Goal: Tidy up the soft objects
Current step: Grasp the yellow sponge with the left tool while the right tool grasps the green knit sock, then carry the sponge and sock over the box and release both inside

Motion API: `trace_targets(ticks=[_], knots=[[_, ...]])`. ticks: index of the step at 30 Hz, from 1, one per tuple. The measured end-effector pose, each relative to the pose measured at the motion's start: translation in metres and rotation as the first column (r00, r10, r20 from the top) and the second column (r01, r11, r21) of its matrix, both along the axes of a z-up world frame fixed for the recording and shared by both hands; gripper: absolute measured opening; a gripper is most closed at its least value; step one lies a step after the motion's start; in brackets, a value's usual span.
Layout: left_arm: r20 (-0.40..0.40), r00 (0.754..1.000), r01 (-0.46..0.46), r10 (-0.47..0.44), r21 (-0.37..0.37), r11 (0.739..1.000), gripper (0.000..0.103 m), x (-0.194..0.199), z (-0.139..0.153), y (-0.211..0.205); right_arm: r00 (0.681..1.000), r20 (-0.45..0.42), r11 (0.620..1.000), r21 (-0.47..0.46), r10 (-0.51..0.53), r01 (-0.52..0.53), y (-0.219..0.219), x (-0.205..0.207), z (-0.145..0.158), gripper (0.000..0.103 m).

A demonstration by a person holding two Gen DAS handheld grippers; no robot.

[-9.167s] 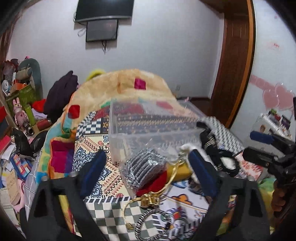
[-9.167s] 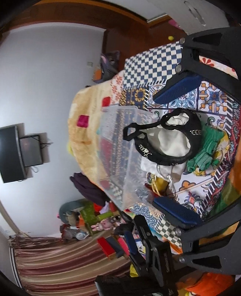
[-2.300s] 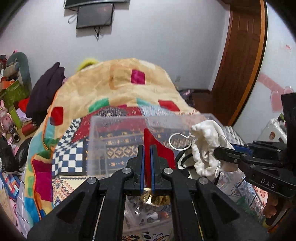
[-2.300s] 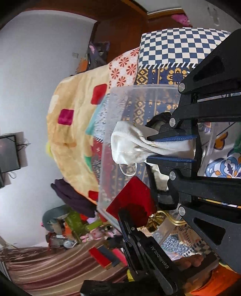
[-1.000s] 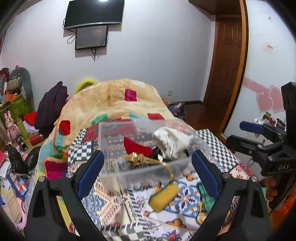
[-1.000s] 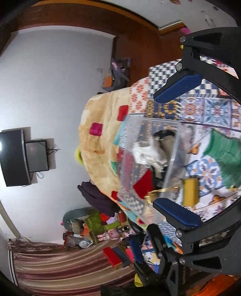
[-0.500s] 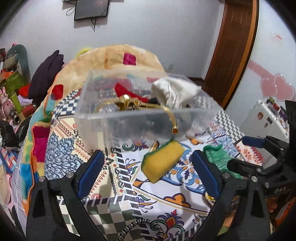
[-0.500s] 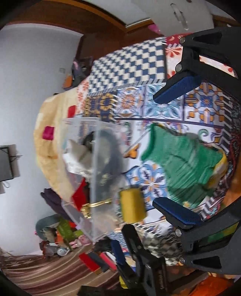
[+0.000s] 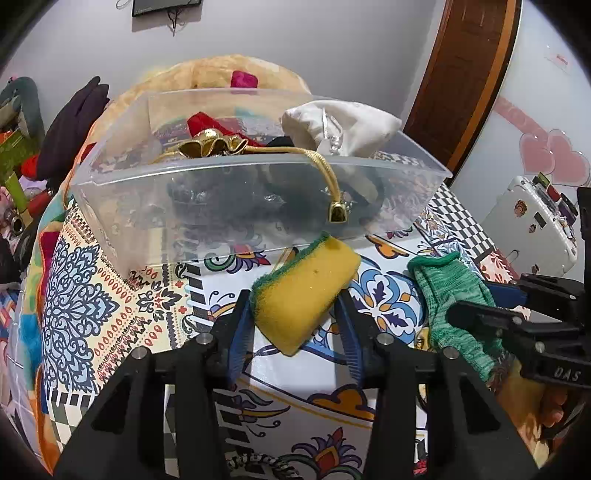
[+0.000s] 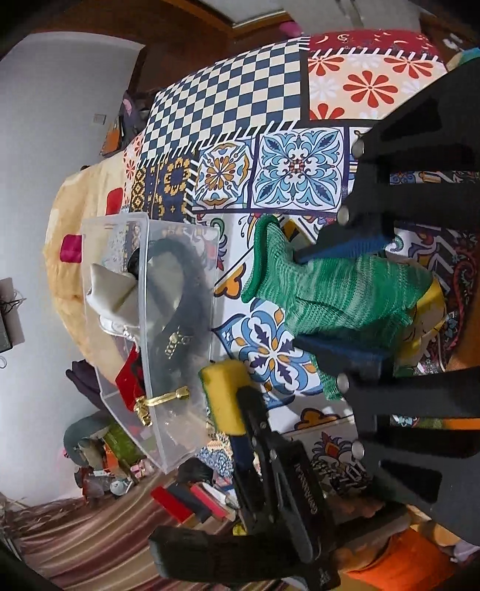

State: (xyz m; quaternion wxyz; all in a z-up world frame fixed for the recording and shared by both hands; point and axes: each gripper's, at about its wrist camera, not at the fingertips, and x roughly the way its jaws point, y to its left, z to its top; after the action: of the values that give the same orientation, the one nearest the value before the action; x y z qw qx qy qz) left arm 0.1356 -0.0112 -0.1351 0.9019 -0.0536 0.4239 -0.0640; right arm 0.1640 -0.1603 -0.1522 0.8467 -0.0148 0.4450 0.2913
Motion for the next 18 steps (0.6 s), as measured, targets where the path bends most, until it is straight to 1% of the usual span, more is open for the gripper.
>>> trace_targets(ticks=[1, 4, 9, 13, 18], knots=[[0.004, 1.000, 0.005, -0.005, -0.005, 1.000, 0.040, -0.001, 0.001, 0.000, 1.000, 0.002, 1.000, 0.002, 0.000, 0.000, -0.001, 0.000, 0.000, 0.020], [0.023, 1.000, 0.014, -0.013, -0.008, 1.000, 0.039, -0.007, 0.005, 0.001, 1.000, 0.011, 1.000, 0.009, -0.002, 0.002, -0.004, 0.000, 0.004, 0.013], [0.068, 0.997, 0.028, -0.028, 0.007, 1.000, 0.037, -0.024, 0.017, 0.002, 0.998, 0.062, 1.000, 0.019, -0.004, 0.003, -0.007, -0.003, 0.017, 0.011], [0.107, 0.994, 0.029, -0.028, -0.007, 1.000, 0.037, -0.042, 0.030, 0.008, 0.996, 0.094, 0.999, 0.034, -0.009, 0.006, -0.009, -0.003, 0.030, 0.011], [0.176, 0.984, 0.008, -0.003, -0.029, 1.000, 0.037, -0.055, 0.054, 0.016, 0.989, 0.146, 0.998, 0.063, -0.016, 0.007, -0.010, -0.002, 0.050, 0.011]])
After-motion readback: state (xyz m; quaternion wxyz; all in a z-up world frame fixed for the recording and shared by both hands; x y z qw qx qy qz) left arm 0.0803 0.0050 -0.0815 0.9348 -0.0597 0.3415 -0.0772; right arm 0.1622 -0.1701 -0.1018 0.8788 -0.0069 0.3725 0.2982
